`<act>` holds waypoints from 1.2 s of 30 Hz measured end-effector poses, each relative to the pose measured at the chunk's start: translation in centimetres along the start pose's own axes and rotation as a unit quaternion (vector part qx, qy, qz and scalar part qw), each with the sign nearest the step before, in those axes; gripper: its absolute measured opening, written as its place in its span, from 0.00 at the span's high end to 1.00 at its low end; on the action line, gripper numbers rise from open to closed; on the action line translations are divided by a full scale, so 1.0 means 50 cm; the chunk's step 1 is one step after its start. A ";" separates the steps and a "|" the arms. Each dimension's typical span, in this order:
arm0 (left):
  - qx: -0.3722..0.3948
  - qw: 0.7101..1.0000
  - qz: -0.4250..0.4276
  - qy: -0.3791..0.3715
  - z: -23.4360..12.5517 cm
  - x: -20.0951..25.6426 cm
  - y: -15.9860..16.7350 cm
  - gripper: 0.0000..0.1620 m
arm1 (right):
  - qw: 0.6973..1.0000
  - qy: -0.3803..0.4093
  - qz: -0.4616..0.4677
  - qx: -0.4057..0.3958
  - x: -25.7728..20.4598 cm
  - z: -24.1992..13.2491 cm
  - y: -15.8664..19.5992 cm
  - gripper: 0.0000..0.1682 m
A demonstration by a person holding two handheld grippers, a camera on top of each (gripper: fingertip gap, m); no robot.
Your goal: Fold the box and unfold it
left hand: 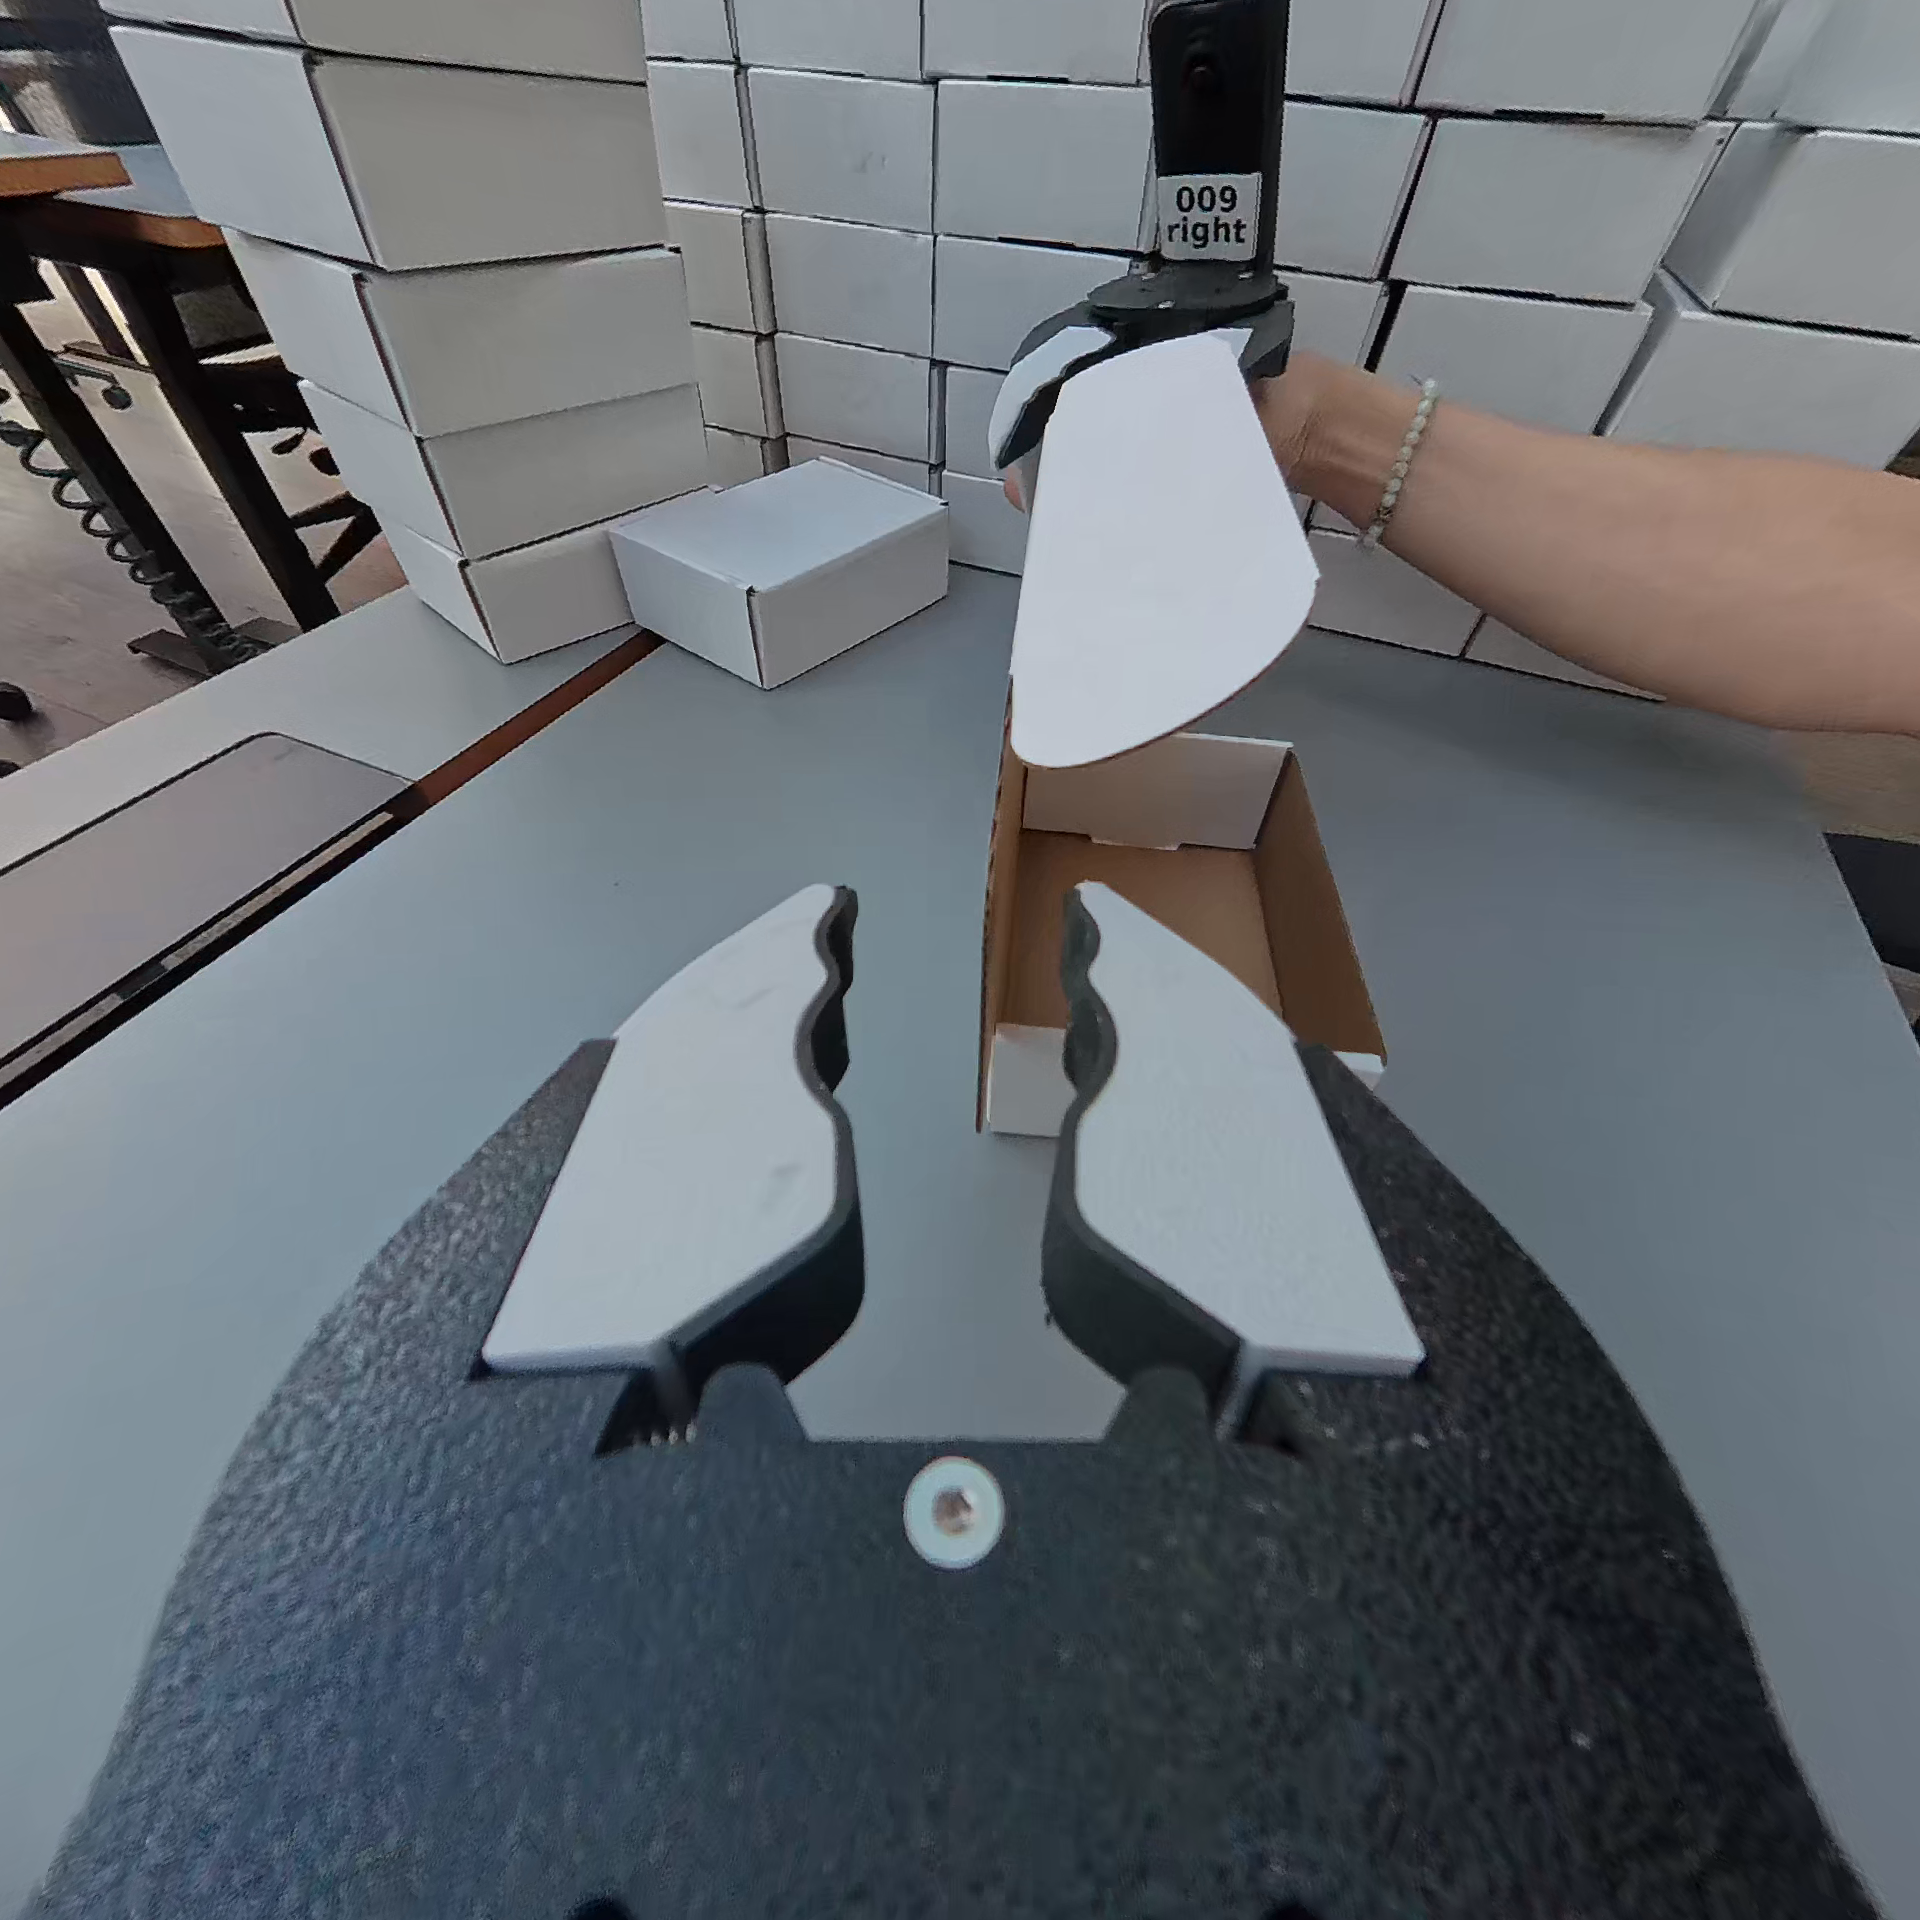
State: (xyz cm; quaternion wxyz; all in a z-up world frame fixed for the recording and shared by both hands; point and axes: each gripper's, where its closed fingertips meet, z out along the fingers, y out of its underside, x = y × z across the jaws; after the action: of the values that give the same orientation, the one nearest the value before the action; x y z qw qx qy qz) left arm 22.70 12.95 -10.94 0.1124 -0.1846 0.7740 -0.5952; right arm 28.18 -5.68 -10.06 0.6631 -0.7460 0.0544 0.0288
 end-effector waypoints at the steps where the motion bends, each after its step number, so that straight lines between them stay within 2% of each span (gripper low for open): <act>1: 0.003 1.000 0.001 0.009 0.004 0.001 -0.003 0.78 | 1.000 -0.011 -0.003 -0.005 -0.002 0.001 0.000 0.75; 8: -0.024 0.999 0.014 0.040 0.025 -0.003 0.005 0.88 | 0.998 -0.036 -0.017 -0.057 0.009 0.010 0.027 0.85; 11: -0.028 0.998 0.021 0.046 0.028 -0.003 0.007 0.96 | 0.997 -0.045 -0.027 -0.056 0.006 0.015 0.027 0.97; 15: -0.036 0.998 0.032 0.027 0.024 -0.017 0.006 0.99 | 0.997 -0.044 -0.027 -0.065 0.004 0.021 0.025 0.99; 19: -0.042 0.999 0.006 -0.011 0.018 -0.038 0.010 0.99 | 0.996 0.013 -0.037 -0.074 0.008 0.032 0.024 0.99; 22: -0.043 0.997 -0.019 -0.059 0.017 -0.057 0.011 0.99 | 0.993 0.084 -0.037 -0.072 0.021 0.043 0.017 0.99; 26: -0.055 0.980 -0.050 -0.183 0.014 -0.097 0.011 0.99 | 0.983 0.171 -0.033 -0.065 0.028 0.063 -0.002 0.99; 29: -0.064 0.954 -0.074 -0.285 0.004 -0.122 0.011 0.99 | 0.970 0.232 -0.031 -0.073 0.026 0.086 -0.005 0.99; 33: -0.078 0.901 -0.111 -0.413 -0.013 -0.144 0.015 0.99 | 0.948 0.315 0.014 -0.031 0.023 0.125 -0.016 0.99; 36: -0.077 0.870 -0.122 -0.471 -0.017 -0.143 0.013 0.99 | 0.926 0.376 0.031 -0.003 0.025 0.140 -0.014 0.99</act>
State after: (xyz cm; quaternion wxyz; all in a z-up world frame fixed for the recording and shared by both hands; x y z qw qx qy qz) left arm 28.74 16.83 -11.66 0.3753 -0.5442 0.6440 -0.3851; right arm 29.73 1.29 -10.34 0.5907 -0.7021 0.3222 -0.2332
